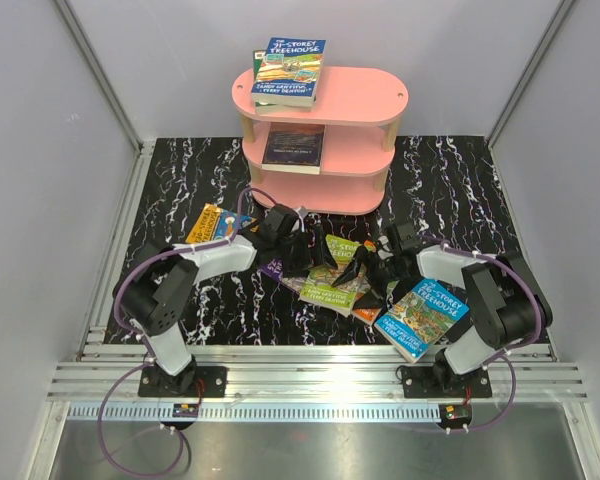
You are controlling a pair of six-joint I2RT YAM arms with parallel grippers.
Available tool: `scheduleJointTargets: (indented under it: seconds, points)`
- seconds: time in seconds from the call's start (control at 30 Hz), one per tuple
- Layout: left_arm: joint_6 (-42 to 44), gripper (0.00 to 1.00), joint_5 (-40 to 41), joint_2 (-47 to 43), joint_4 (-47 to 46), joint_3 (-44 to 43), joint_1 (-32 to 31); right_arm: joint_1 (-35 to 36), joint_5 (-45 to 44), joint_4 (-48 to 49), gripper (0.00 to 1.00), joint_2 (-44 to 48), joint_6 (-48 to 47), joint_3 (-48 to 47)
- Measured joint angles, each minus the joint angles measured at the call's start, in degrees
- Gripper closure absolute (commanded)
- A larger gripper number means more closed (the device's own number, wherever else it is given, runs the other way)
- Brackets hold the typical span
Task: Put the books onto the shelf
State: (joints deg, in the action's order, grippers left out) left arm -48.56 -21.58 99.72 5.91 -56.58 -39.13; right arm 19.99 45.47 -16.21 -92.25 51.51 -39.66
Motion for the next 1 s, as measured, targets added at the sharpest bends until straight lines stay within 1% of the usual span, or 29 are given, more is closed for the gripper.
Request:
scheduleJointTargets:
  seconds: [0.03,0.1,0.13,0.23,0.27,0.33,0.37,0.47,0.6,0.67,0.77,0.9,1.0]
  points:
    - [-0.3,0.01,-0.1,0.0,-0.5,0.3,0.0,0.0,0.0,0.4,0.24,0.1,0.0,0.1]
    - [-1.1,0.01,-0.5,-0.3,-2.2,1.3,0.2,0.1,-0.4,1.5,0.35,0.5,-0.6,1.2]
    - [-1.4,0.01,-0.6,-0.6,-3.3,2.1,0.3,0.1,-0.4,1.9,0.46,0.9,-0.9,1.7]
    - [-2.4,0.01,-0.7,-1.6,-6.1,4.1,0.4,0.5,-2.3,2.4,0.58,3.0,-2.7,3.5]
    - [-2.8,0.01,-0.7,-1.8,-7.1,4.8,0.4,0.6,-3.0,2.1,0.69,4.0,-3.0,4.1]
    - [-4.2,0.01,-1.6,-2.3,-9.2,6.4,0.4,0.9,-4.9,1.2,0.8,6.6,-4.0,5.2]
    - [-4.8,0.01,-2.2,-2.5,-10.2,7.1,0.2,1.1,-5.9,0.4,0.89,8.2,-4.5,5.4]
    - [-5.9,0.01,-2.8,-2.8,-10.7,7.6,0.1,1.4,-8.9,-2.6,1.0,12.8,-5.7,5.4]
    - [-5.8,0.01,-2.4,-4.3,-8.0,7.8,-0.4,1.4,-11.2,-7.9,1.0,16.9,-6.7,4.3]
    - [-4.9,0.01,-1.4,-6.7,-4.4,8.6,-0.8,1.4,-12.0,-10.2,1.0,18.8,-6.8,3.4]
    - [-3.2,0.01,0.6,-12.0,1.3,10.4,-1.2,1.4,-12.4,-13.5,1.0,21.4,-6.7,1.6]
    - [-2.7,0.01,2.3,-17.9,4.0,13.1,-1.2,1.4,-12.5,-16.7,1.0,23.3,-5.8,-1.2]
    - [-3.8,0.01,3.8,-22.7,5.7,16.1,-1.2,1.4,-12.3,-17.9,1.0,24.5,-4.6,-3.5]
